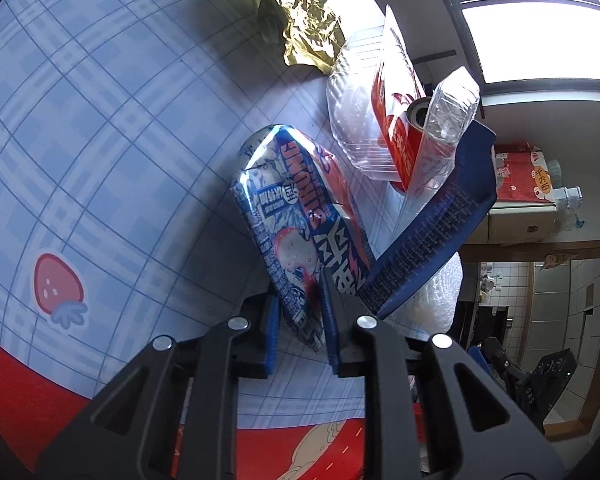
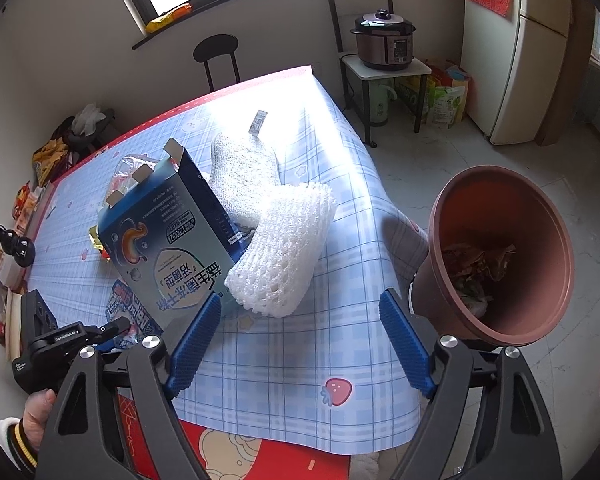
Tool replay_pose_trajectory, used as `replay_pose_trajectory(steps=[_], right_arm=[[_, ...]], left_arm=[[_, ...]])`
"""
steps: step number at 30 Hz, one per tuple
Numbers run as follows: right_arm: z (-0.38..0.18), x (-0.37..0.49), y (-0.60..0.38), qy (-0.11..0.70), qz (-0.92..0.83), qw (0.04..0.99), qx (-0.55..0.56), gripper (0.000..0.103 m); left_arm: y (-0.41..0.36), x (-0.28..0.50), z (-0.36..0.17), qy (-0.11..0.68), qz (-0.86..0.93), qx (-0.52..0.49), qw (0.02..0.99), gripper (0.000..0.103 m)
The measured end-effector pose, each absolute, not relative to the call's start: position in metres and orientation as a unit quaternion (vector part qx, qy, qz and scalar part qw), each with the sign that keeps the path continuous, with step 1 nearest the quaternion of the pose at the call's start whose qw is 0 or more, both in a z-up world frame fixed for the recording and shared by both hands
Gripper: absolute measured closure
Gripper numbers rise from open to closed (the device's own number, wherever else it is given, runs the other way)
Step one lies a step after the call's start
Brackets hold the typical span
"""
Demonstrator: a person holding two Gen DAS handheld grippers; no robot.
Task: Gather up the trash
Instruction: 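Grasp the snack wrapper with the left gripper while the right approaches the foam sleeve, then grasp the white foam net sleeve with the right gripper and lift it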
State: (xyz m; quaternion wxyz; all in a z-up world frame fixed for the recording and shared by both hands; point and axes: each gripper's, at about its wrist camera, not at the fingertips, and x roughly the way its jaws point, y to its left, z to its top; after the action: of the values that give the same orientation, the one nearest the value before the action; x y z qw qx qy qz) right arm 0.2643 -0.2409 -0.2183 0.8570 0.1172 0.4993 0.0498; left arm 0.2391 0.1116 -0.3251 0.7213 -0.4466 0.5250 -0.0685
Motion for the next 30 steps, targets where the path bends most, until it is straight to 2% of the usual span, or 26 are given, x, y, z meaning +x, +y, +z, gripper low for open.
replay_pose_trajectory(steps=[2,9,10,14,17,19,21,25,30], right_arm=[[-0.226,0.272,-0.243,0.502,0.053,0.853,0.133,0.033],[-0.261,0.302,-0.242,0.523,0.062,0.826,0.202,0.033],[-0.265,0.306,-0.241,0.524,0.062,0.823,0.211,0.033],[-0.276,0.315,-0.234,0.530,0.064,0.813,0.231,0.035],[-0.280,0.317,-0.230,0.534,0.062,0.810,0.234,0.051],[-0.279,0.315,-0.229,0.533,0.059,0.812,0.231,0.065],[-0.275,0.311,-0.230,0.528,0.059,0.815,0.232,0.070],[-0.266,0.300,-0.236,0.515,0.063,0.821,0.237,0.076],[-0.251,0.285,-0.244,0.495,0.063,0.835,0.231,0.078]], left_arm=[[0.114,0.237,-0.319,0.516,-0.078,-0.445,0.728,0.088],[0.126,0.219,-0.296,0.499,-0.079,-0.405,0.762,0.093],[0.128,0.217,-0.292,0.496,-0.079,-0.400,0.766,0.097],[0.137,0.208,-0.281,0.489,-0.072,-0.383,0.780,0.097],[0.145,0.201,-0.283,0.492,-0.065,-0.384,0.779,0.097],[0.147,0.197,-0.283,0.490,-0.066,-0.386,0.779,0.097],[0.146,0.196,-0.280,0.487,-0.068,-0.380,0.783,0.097],[0.144,0.195,-0.272,0.479,-0.074,-0.364,0.795,0.097],[0.142,0.197,-0.259,0.469,-0.074,-0.353,0.806,0.097]])
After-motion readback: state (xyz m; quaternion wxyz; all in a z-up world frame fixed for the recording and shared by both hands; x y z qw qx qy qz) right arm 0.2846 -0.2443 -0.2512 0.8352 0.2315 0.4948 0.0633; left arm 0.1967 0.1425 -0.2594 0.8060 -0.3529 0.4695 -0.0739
